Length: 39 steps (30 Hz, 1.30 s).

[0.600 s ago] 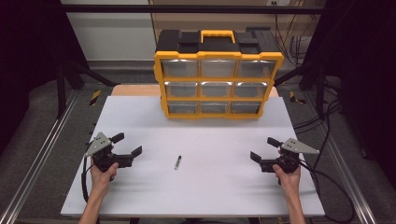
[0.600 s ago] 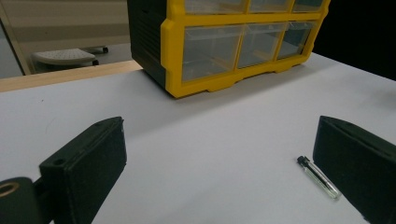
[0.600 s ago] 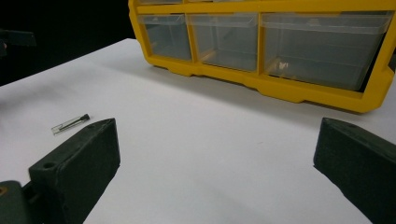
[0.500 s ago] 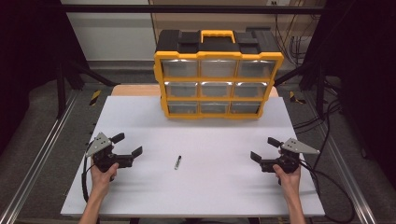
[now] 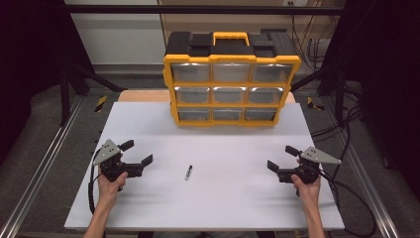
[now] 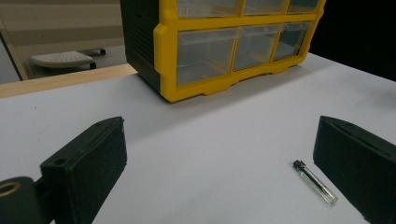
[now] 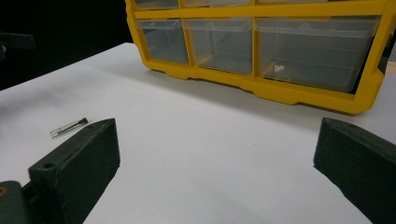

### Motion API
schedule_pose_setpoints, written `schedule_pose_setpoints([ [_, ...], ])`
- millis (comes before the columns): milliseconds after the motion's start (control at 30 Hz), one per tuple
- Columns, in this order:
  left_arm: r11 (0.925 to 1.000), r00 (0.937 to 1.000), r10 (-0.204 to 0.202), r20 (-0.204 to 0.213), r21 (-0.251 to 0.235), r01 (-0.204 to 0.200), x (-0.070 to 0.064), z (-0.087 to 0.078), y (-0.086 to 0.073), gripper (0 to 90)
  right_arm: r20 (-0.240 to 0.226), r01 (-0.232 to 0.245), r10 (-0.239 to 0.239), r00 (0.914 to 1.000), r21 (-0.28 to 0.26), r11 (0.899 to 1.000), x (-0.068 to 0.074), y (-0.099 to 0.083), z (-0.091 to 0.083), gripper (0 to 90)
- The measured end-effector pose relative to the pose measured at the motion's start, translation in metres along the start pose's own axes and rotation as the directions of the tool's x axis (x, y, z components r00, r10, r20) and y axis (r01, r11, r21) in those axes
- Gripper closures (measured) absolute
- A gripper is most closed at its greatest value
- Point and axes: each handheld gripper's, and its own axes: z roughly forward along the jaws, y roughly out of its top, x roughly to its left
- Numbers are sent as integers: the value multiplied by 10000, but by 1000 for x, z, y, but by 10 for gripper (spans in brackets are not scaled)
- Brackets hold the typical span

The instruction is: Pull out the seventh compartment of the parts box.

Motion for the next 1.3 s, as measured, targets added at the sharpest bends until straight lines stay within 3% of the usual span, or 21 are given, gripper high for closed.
schedule_pose_setpoints([
  [500,9993,9993,363,44,100,-364,-10,10,13,25,92,53,-52,9999,-52,10000,-1,1,-1,7],
  [1300,9979,9979,632,115,150,-634,-13,23,25,22,149,117,-117,9998,27,9999,-1,0,1,7],
])
